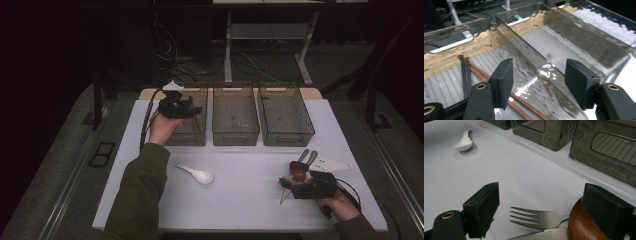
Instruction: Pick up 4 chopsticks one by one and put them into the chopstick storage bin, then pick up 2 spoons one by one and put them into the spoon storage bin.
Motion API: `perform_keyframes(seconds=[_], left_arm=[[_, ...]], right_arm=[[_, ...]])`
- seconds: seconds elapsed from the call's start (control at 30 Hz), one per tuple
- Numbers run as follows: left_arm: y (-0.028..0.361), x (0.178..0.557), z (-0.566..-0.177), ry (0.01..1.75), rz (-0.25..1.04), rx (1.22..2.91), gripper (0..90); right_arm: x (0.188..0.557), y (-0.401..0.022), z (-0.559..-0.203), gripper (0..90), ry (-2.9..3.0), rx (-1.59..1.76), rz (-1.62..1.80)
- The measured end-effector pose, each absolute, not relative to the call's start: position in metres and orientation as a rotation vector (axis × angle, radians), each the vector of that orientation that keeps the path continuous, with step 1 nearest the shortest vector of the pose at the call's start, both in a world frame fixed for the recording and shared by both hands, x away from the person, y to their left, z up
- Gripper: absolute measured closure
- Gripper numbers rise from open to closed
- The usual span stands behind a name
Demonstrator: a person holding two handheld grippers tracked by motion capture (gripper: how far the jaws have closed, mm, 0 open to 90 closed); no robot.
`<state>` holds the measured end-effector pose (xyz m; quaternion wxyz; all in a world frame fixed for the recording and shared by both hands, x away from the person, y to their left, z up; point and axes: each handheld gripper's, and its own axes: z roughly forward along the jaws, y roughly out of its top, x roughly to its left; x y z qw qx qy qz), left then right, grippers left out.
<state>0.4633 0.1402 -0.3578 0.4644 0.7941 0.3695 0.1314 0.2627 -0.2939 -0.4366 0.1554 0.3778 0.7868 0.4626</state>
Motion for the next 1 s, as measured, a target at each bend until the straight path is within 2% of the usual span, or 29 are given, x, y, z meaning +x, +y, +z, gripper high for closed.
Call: perform_keyframes(seconds=[0.67,1.0], left_arm=[[0.139,0.401,-0.359,0.781,0.279,1.971,24.8],[0.134,0.371,-0.368,0.728,0.274,1.991,22.1]], right_arm=[[0.263,-0.293,-0.436,14.3,2.252,1.086,1.325],[0.263,-0.293,-0.436,14.3,2.252,1.081,1.327]])
